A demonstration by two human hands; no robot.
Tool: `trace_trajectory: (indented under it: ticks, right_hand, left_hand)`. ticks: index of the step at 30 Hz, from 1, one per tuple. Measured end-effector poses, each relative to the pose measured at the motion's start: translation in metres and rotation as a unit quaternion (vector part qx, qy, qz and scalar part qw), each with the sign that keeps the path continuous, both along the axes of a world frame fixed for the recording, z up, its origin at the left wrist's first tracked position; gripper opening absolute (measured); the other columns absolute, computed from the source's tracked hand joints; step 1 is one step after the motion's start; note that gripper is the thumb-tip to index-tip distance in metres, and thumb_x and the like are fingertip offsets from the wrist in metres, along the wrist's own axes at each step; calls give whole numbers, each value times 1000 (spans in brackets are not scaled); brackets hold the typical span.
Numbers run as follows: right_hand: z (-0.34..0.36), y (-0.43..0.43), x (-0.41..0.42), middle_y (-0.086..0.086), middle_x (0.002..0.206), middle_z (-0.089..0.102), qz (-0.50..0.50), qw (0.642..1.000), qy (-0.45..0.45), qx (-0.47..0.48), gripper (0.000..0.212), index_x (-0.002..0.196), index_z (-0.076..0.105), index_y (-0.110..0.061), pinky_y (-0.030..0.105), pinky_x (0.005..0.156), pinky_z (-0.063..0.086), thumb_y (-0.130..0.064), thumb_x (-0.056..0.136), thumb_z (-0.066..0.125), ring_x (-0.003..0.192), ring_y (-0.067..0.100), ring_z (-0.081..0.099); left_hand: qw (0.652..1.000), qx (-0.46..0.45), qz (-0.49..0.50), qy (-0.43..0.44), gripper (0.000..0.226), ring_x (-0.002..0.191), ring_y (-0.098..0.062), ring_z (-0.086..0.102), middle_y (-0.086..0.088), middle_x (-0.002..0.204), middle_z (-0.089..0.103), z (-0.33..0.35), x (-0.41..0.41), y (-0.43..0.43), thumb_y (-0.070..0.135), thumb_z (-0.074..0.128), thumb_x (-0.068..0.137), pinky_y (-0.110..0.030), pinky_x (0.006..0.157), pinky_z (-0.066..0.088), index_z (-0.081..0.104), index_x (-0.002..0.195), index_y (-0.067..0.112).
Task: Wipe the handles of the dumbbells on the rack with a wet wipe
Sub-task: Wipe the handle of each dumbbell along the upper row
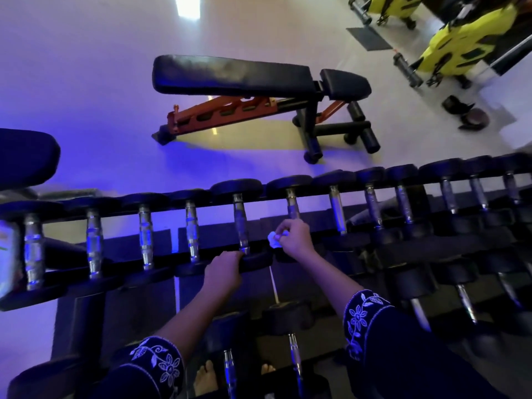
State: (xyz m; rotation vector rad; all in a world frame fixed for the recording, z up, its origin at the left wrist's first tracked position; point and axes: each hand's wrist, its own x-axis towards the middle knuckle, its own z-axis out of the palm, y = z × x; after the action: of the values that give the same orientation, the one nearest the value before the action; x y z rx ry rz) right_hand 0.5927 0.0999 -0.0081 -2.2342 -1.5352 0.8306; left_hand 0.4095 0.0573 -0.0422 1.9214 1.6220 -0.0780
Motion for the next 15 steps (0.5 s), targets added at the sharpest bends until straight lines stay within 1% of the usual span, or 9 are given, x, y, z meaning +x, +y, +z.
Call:
trace_trajectory:
  ticks: [1, 3, 5, 7, 9, 12, 14, 15]
  right_hand:
    - [2, 2, 9, 9, 94, 62, -17, 1000, 6, 9, 6, 75, 68, -8, 17, 69, 36, -3, 77, 71, 81, 13, 53]
    - [3, 6, 27, 10, 91, 65, -38, 999, 19, 21, 5, 76, 68, -7, 17, 66, 35, -2, 77, 70, 79, 13, 53]
    - [2, 10, 44, 11, 87, 67, -43, 998, 29, 28, 7, 75, 68, -8, 15, 61, 32, -3, 77, 71, 76, 13, 53]
    - [-2, 12, 60, 9, 84, 67, -38, 998, 37, 30, 5, 75, 69, -7, 17, 62, 33, -4, 76, 72, 77, 13, 54]
    - [-7, 10, 73, 8, 83, 69, -27, 998, 47, 26, 3, 76, 70, -6, 18, 65, 35, -5, 75, 73, 78, 13, 56]
    - [-14, 7, 90, 10, 85, 71, -2, 998, 64, 23, 3, 76, 70, -6, 15, 64, 34, -5, 75, 73, 79, 12, 57]
    - [-16, 9, 100, 11, 86, 71, 14, 997, 77, 22, 2, 76, 71, -4, 16, 64, 34, -3, 75, 72, 79, 12, 57]
    - [-15, 11, 105, 11, 86, 71, 20, 996, 83, 23, 2, 77, 71, -3, 17, 66, 36, -3, 76, 71, 79, 13, 57]
  left_hand:
    - [1000, -1, 8, 16, 42, 111, -30, 56, -7, 119, 60, 4, 7, -2, 10, 53, 87, -42, 86, 48, 55, 127, 23]
    - [999, 7, 15, 40, 36, 115, -28, 54, -6, 119, 59, 9, 23, -8, 10, 53, 86, -48, 98, 42, 54, 122, 16]
    - [999, 41, 15, 20, 36, 121, -25, 51, -2, 125, 58, 11, 42, -11, 14, 56, 85, -54, 110, 30, 54, 120, 17]
    - [996, 85, 0, -12, 37, 125, -20, 49, 3, 131, 56, 15, 65, -13, 21, 58, 87, -54, 114, 24, 54, 124, 21]
    - [996, 89, -14, -29, 44, 129, -17, 47, 5, 137, 53, 18, 88, -16, 26, 60, 88, -51, 117, 21, 51, 131, 23]
    - [998, 55, -17, -39, 55, 133, -16, 43, 4, 143, 49, 22, 119, -15, 30, 63, 86, -49, 117, 17, 47, 139, 22]
    - [998, 44, -14, -41, 57, 132, -18, 44, 3, 141, 50, 22, 135, -12, 30, 65, 85, -47, 115, 22, 47, 138, 22]
    - [998, 42, -4, -47, 55, 130, -20, 47, 2, 139, 52, 22, 142, -11, 27, 66, 84, -44, 112, 29, 49, 136, 21]
